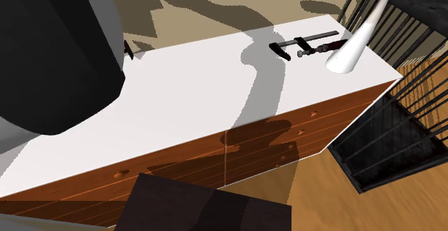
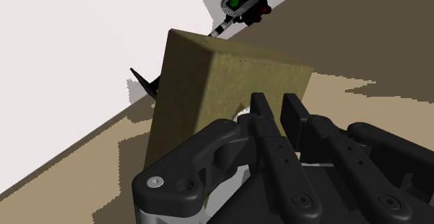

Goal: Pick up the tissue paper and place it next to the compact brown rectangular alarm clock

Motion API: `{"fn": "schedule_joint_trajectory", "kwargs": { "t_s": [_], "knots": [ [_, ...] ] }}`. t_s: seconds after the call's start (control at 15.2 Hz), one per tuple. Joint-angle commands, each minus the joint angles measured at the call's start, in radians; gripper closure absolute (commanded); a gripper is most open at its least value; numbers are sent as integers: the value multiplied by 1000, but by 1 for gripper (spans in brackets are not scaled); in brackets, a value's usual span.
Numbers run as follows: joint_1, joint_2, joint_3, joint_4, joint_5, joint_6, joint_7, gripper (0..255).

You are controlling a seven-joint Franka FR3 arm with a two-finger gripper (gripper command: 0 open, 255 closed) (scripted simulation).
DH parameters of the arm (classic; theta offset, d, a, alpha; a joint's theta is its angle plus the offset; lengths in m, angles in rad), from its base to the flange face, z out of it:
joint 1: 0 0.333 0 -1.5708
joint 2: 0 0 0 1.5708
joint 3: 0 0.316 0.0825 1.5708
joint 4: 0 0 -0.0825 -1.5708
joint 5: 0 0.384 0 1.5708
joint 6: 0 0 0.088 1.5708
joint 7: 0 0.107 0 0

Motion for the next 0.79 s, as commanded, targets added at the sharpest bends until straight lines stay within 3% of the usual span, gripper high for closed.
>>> {"fn": "schedule_joint_trajectory", "kwargs": {
  "t_s": [0.0, 0.07, 0.73],
  "knots": [
    [40, 65, 7, 89, -40, -19, 51, 255],
    [63, 103, 9, 142, -60, -34, 76, 255],
    [52, 87, 8, -15, -49, 107, 59, 255]
  ]
}}
